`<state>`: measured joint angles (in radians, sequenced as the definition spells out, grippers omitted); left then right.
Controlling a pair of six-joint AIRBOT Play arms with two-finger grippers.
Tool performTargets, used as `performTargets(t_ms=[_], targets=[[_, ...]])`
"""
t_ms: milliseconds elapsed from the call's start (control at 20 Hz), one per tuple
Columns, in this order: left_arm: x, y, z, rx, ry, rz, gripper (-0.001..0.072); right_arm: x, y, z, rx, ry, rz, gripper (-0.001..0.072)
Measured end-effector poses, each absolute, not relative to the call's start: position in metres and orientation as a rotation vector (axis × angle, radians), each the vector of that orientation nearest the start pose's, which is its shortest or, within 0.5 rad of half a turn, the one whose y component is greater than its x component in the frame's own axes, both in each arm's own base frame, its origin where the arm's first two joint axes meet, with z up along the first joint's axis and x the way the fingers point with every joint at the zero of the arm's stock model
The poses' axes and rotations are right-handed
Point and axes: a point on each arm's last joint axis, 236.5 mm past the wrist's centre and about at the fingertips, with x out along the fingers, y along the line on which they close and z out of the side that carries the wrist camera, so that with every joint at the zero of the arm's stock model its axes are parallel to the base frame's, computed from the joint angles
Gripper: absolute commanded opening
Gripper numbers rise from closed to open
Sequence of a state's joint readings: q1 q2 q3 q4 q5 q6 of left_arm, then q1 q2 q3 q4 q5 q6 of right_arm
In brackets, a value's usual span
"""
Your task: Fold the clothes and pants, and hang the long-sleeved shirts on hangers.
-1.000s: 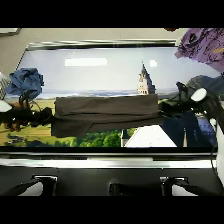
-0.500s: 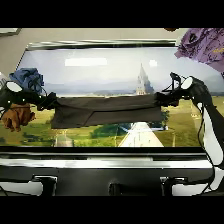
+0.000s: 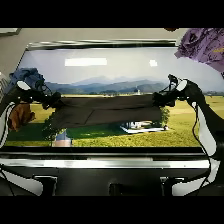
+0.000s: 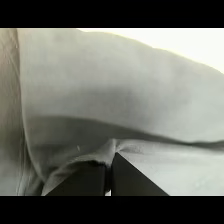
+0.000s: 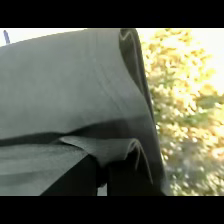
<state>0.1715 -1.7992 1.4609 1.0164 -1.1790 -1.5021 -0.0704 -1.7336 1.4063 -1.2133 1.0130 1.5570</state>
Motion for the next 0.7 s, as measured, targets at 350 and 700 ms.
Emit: performTargets(t_ms=[350, 700], targets=[[0.488, -0.035, -0.066, -0.598, 1.349, -0.161, 0.0608, 0.482, 0.028, -0.052, 0.515, 1.311, 0.081, 0.0487], [0.505, 0.005, 0.012, -0.423, 1.211, -0.059, 0.0672, 0.461, -0.031, -0.042, 0.703, 1.37, 0.145, 0.0609]])
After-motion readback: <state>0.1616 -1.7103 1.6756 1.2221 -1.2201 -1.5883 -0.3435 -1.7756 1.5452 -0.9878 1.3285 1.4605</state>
